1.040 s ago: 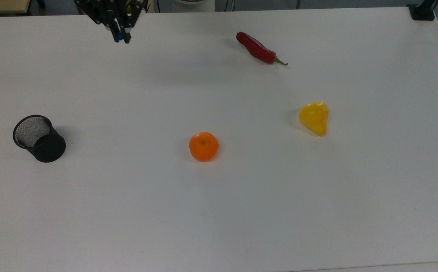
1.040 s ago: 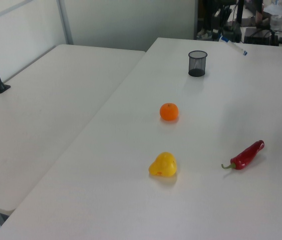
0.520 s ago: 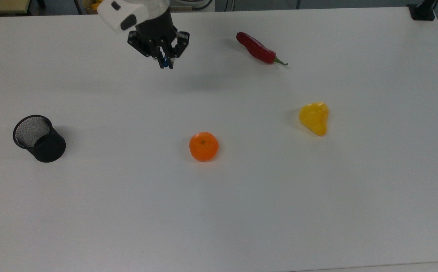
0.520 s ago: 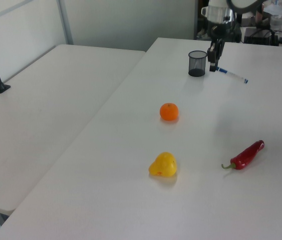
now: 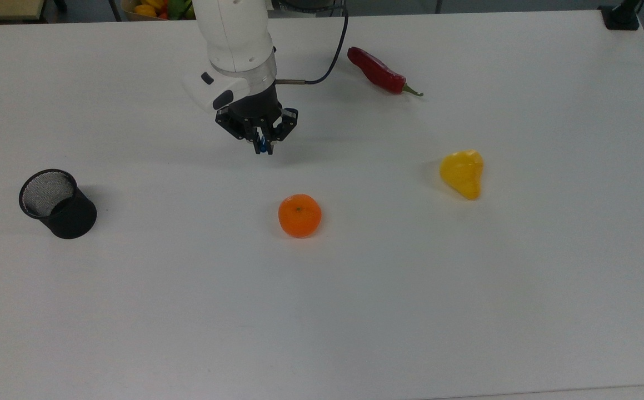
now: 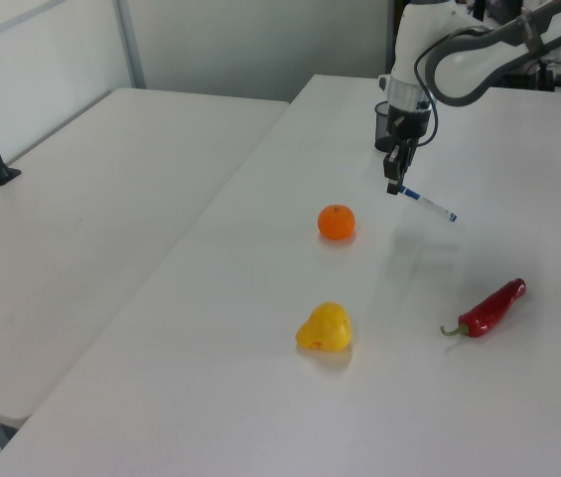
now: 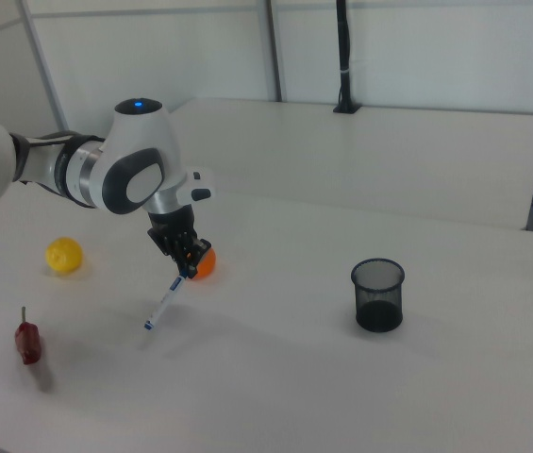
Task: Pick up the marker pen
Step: 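Carry the marker toward the orange and lower it to the table, then open the gripper to release the marker beside the orange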
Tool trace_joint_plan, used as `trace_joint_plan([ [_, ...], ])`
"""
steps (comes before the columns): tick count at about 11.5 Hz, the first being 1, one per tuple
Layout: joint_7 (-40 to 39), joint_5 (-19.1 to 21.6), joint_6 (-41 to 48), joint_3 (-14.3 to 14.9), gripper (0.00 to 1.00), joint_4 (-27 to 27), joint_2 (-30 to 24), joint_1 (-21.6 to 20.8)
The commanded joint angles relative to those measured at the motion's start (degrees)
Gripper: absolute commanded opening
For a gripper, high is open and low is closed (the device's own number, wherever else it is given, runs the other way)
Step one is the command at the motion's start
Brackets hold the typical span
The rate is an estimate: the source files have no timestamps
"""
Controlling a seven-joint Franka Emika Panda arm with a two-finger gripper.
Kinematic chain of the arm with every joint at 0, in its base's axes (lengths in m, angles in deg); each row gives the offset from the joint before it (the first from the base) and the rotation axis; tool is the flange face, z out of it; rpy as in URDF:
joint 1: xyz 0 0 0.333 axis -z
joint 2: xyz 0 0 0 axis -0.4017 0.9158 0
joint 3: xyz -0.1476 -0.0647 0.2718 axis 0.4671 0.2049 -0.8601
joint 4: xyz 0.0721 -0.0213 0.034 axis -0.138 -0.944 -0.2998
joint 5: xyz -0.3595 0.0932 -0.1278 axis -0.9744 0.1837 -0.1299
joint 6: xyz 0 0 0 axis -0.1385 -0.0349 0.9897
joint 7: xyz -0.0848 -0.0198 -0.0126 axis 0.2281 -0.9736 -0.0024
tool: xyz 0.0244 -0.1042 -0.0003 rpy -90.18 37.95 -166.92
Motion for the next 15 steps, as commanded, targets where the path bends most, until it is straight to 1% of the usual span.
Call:
trace_joint_plan([
  [1,0.4,-0.3,-5.3,0.1,0.00,-2.3,1.6,-0.4],
  [4,0.2,-0.5,-7.6,0.1,0.00,-3.3,2.8,-1.2],
  [5,0.1,-0.6,-7.7,0.1,0.02,-3.3,3.3,-1.3],
  [6,0.1,-1.5,-7.7,0.1,0.07,-3.3,3.4,-1.4],
  [8,0.1,-2.0,-7.7,-0.5,0.28,-3.3,3.4,-1.3],
  [9,0.1,-2.0,-7.7,-0.6,0.61,-3.2,3.4,-1.2],
  [10,0.0,-2.1,-7.7,-0.6,0.88,-3.1,3.4,-1.2],
  [11,0.0,-2.7,-7.7,-0.6,1.00,-2.9,3.4,-1.2],
  [12,0.0,-4.0,-7.7,-0.7,1.00,-2.8,3.4,-1.2],
  [15,0.6,-4.3,-7.4,-0.7,1.00,-2.7,2.5,-1.0],
])
